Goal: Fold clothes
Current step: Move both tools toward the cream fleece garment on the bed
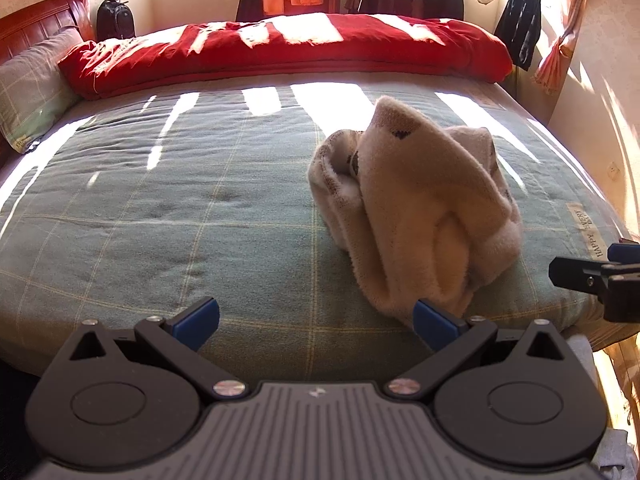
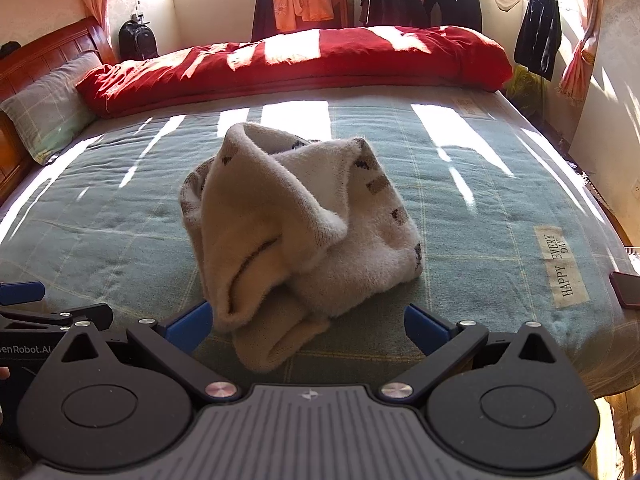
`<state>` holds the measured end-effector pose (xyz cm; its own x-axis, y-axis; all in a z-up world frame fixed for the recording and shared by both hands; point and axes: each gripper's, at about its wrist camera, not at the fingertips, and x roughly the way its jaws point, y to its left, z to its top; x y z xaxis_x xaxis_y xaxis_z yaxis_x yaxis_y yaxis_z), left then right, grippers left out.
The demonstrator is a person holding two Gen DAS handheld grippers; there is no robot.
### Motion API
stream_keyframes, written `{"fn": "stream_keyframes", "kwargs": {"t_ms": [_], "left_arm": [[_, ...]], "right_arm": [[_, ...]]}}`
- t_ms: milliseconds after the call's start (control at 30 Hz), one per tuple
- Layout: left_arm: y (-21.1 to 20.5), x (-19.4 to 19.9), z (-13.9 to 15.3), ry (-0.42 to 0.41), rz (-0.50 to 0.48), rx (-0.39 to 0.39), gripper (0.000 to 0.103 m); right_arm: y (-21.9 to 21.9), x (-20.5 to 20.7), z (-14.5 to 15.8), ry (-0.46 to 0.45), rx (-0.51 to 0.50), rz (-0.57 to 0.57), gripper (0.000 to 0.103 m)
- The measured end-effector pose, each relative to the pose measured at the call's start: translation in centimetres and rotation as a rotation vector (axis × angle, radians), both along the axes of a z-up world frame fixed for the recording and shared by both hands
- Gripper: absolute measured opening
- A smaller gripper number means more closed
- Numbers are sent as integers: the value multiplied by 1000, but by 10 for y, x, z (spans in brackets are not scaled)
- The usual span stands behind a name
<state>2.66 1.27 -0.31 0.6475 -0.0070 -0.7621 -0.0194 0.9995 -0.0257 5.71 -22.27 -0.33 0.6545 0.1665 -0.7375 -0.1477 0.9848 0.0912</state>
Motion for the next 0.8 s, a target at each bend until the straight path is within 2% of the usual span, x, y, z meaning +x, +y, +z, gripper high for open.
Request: {"fn": "stream_keyframes", "kwargs": {"t_ms": [267,367,467,567,800], "left_arm": [[13,19,-12,-2,-11,-104,102],[16,29,-18,24,-8,-119,102],[15,38,-22,32,-26,-97,102],[14,47,-26,35,-45,-91,102],[18,64,-38,53,-33,-118,102]], "right_arm": [[3,37,-12,75,-11,88,103],[4,49,-18,100,20,109,103],[7,59,-22,116,35,137,103],[14,64,-24,92,-13,168,103],[10,79,-21,-2,7,310,103]]}}
